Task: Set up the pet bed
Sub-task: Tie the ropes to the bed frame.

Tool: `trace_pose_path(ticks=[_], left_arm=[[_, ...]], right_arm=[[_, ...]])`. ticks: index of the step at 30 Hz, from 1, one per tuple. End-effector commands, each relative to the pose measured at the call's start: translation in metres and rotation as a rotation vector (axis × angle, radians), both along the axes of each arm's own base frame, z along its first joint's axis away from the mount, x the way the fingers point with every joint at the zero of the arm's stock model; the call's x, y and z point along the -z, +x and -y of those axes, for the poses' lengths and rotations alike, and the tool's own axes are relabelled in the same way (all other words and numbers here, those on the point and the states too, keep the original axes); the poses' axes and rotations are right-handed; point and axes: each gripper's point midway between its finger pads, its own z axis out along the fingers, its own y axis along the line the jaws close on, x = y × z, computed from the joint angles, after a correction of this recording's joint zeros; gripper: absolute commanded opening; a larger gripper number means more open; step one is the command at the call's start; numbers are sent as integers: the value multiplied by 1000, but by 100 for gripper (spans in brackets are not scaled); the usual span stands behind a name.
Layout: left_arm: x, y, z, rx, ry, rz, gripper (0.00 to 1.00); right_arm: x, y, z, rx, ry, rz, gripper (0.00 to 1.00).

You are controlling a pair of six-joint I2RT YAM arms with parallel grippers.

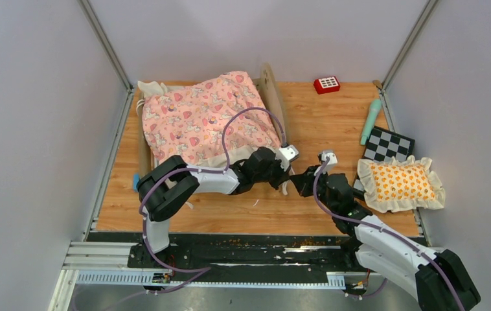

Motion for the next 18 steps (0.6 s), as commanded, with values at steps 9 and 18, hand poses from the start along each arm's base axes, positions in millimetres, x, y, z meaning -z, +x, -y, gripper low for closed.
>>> trace_pose_path(ticks=[9, 18], left_arm=[[50, -4, -25, -40, 62, -173, 0], [50, -8, -19, 17, 59, -219, 0]], right_arm=[[-73, 2, -9, -65, 90, 269, 3], [-70, -11, -19, -201, 11, 360, 2]])
